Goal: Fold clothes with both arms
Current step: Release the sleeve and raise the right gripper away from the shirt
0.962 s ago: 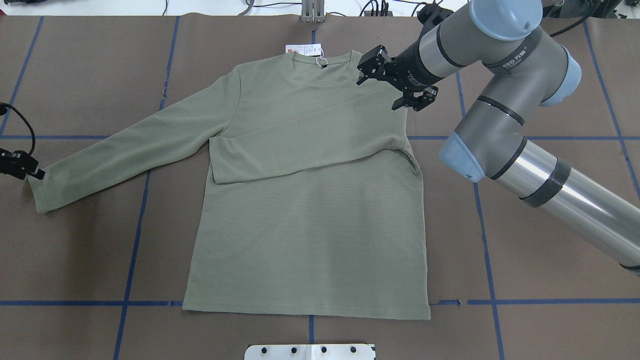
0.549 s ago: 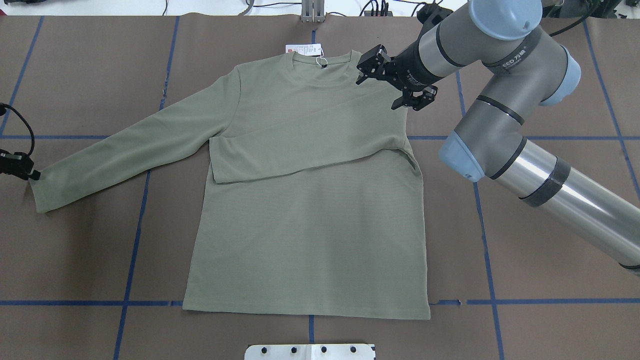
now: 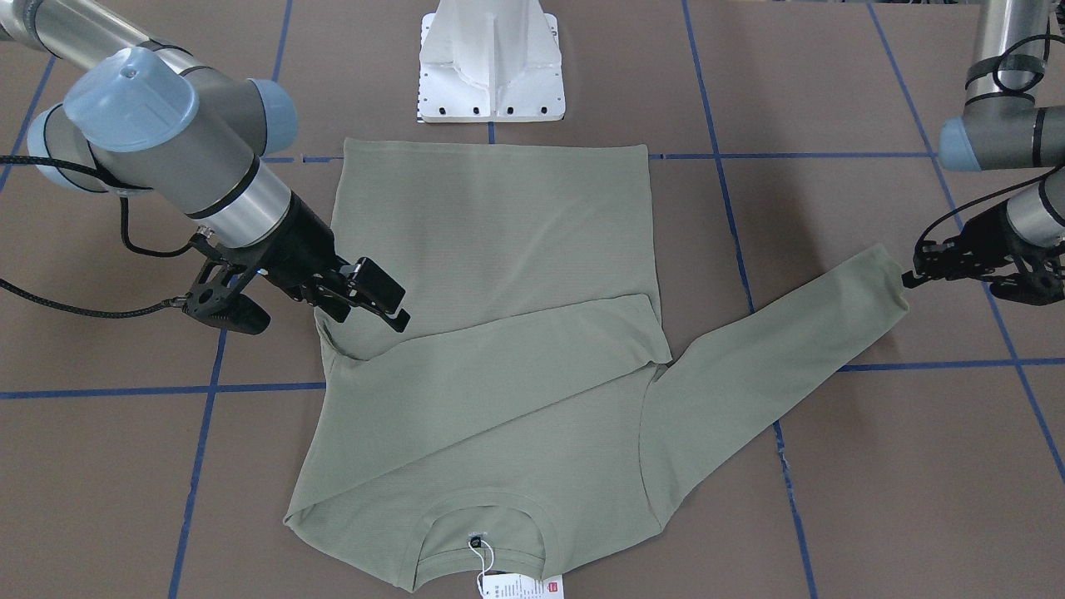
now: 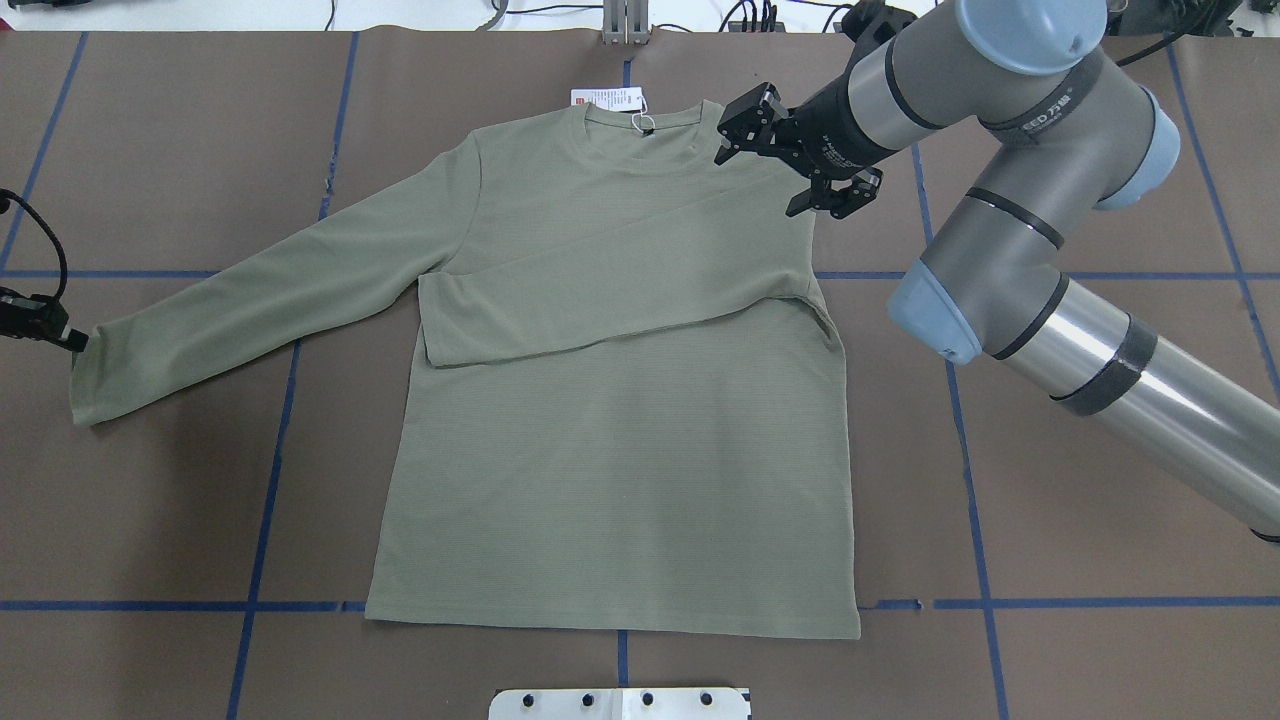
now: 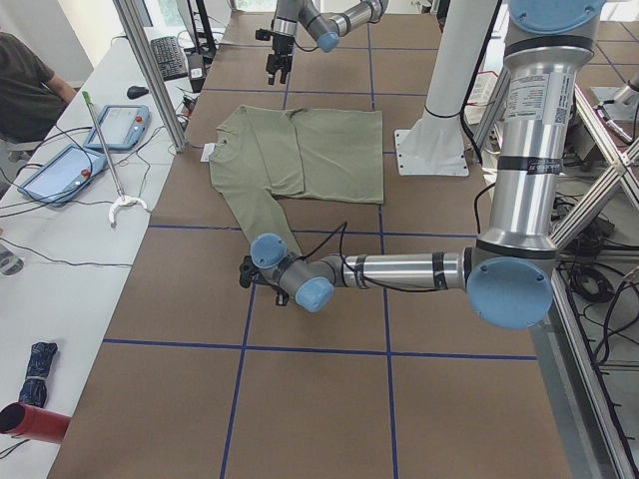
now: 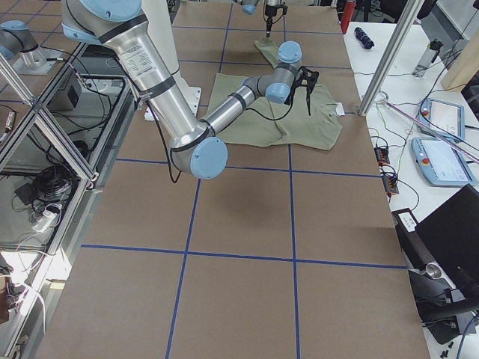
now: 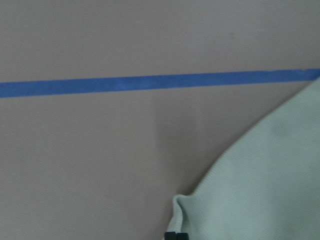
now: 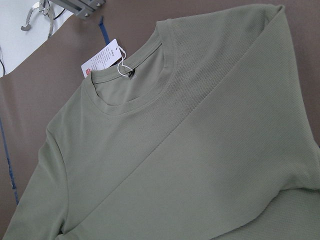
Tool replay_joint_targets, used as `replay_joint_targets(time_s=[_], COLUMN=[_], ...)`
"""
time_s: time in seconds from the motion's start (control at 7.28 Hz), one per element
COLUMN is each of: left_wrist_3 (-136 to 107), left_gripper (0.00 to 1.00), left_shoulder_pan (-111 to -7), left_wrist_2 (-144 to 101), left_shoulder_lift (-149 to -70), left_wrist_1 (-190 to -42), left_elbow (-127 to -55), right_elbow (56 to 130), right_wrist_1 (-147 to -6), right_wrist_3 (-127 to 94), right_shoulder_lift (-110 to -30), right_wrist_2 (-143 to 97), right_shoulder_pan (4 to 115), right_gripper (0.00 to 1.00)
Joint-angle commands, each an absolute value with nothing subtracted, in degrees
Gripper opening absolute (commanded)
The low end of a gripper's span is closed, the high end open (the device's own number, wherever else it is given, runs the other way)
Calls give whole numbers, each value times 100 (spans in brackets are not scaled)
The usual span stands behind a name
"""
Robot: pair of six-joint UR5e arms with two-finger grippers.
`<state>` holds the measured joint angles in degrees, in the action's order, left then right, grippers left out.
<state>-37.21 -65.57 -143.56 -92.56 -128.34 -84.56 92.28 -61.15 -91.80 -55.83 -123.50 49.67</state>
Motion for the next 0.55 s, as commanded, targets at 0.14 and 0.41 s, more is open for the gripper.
replay_joint_targets(time_s=[0.14, 0.41], left_wrist_3=[-7061, -9194], left_gripper=[0, 0], left_shoulder_pan=[-6356, -5539], left_wrist_2=[-14564, -14075], left_shoulder_lift=[-10714, -12698], left_wrist_1=[-12832, -12893], left_elbow=[-9439, -8882], right_elbow=[9483, 9475], right_wrist_1=[-6100, -6100], right_wrist_3=[-8767, -7582], right_shoulder_lift=[-6229, -6791], right_wrist_2=[-12969, -13385], right_shoulder_pan=[5657, 6229], right_gripper=[100, 100])
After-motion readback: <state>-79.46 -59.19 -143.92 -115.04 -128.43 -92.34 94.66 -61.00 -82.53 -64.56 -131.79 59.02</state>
